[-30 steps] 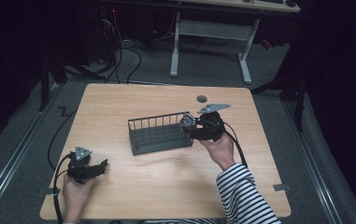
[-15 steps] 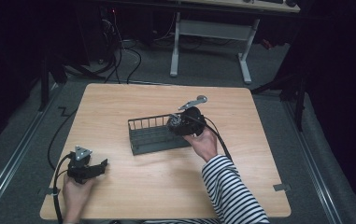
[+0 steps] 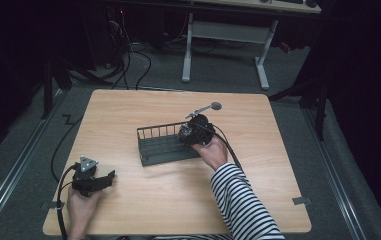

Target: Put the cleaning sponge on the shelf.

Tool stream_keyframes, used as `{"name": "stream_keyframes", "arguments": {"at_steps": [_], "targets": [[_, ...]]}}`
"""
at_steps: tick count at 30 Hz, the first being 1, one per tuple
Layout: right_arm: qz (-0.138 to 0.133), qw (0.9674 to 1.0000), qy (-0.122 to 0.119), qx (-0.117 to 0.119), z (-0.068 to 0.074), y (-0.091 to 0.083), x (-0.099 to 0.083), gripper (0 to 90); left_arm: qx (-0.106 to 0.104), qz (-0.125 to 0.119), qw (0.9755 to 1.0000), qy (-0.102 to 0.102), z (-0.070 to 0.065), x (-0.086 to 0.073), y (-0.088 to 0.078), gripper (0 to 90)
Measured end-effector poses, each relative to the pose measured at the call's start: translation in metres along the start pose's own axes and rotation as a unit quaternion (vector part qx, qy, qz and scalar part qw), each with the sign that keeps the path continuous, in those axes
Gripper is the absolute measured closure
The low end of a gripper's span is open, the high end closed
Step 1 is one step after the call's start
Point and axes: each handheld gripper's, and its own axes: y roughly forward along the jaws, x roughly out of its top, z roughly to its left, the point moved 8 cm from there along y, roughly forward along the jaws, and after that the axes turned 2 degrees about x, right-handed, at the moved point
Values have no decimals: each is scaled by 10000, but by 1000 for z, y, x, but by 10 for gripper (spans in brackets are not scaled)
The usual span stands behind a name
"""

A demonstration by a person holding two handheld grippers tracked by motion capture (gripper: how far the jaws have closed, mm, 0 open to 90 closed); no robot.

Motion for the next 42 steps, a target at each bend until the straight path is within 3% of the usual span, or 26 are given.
{"name": "stream_keyframes", "arguments": {"at_steps": [8, 12, 20, 31, 42], "targets": [[-19, 10000, -22, -9, -2, -3, 0, 318, 13, -1, 10000, 13, 0, 0, 0, 238], [-207, 9998, -35, 13, -3, -14, 2, 294, 12, 0, 10000, 14, 0, 0, 0, 238], [-624, 9980, -70, -22, -3, -42, 8, 313, 12, 1, 10000, 13, 0, 0, 0, 238], [-1070, 9942, 75, -50, -15, -77, -3, 343, 13, 0, 10000, 11, 0, 0, 0, 238], [-1214, 9924, 103, -146, -24, -102, -16, 347, 14, -1, 10000, 9, 0, 0, 0, 238]]}}
